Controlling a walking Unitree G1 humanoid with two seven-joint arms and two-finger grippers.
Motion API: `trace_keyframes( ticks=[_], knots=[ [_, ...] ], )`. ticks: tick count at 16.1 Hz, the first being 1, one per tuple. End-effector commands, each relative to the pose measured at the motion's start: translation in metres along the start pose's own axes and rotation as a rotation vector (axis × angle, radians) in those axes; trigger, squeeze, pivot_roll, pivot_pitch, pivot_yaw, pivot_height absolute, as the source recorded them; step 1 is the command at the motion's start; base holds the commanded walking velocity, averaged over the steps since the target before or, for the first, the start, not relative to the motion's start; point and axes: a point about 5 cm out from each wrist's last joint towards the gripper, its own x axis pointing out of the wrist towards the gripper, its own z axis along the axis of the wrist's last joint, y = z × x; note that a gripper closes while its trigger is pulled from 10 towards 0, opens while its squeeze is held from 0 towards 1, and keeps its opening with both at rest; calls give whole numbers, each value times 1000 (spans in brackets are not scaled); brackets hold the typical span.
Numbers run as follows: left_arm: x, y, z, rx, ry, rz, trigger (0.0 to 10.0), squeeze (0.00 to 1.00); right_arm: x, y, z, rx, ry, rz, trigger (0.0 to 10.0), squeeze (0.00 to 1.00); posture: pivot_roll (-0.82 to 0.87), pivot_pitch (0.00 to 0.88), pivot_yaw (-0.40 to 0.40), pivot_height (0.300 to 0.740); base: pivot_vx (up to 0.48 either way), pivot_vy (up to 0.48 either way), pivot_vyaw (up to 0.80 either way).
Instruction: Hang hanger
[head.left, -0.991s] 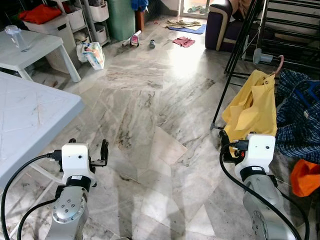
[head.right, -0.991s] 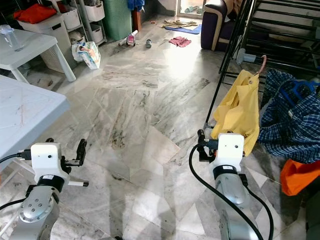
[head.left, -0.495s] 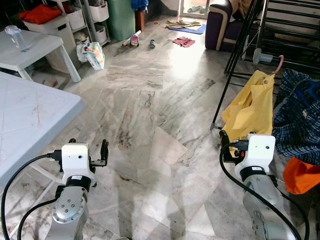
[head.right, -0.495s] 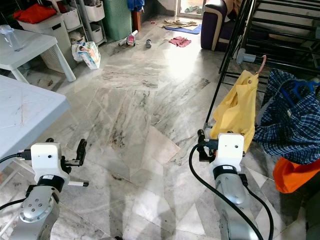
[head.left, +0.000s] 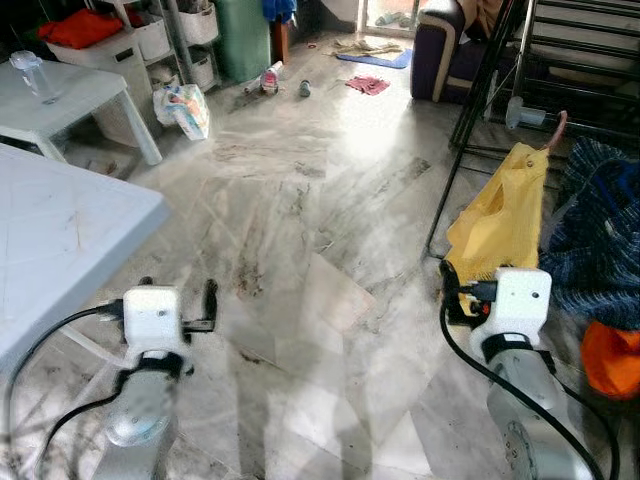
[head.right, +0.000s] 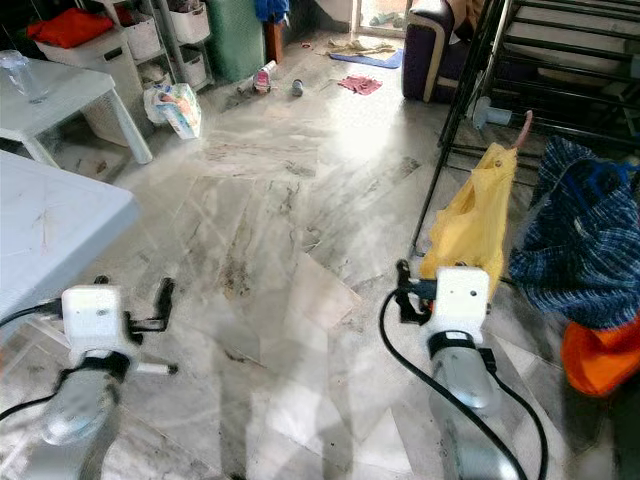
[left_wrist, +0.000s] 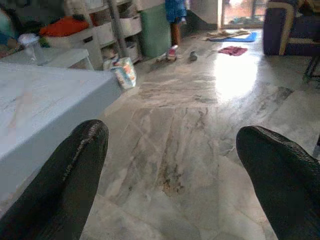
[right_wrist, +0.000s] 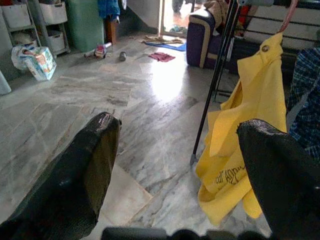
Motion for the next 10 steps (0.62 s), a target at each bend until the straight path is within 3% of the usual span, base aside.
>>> trace_keyframes(
  ticks=[1, 7, 8, 10],
  knots=[
    [8, -10, -3, 10, -5, -49, 10000, 0, 5, -12, -2, -3, -4, -40, 10000, 0, -36, 0, 13, 740, 0, 0, 0],
    [14, -14, -1, 2, -39, -43, 10000, 0, 6, -12, 5, -12, -8, -56, 10000, 0, -55, 0, -3, 740, 0, 0, 0],
    [14, -13, 0, -7, -47, -40, 10000, 0, 4, -12, 7, 33, -1, -50, 10000, 0, -52, 0, 0, 740, 0, 0, 0],
    [13, -13, 1, -9, -48, -45, 10000, 0, 1, -10, 8, 34, -7, -39, 10000, 0, -50, 0, 6, 740, 0, 0, 0]
  ],
)
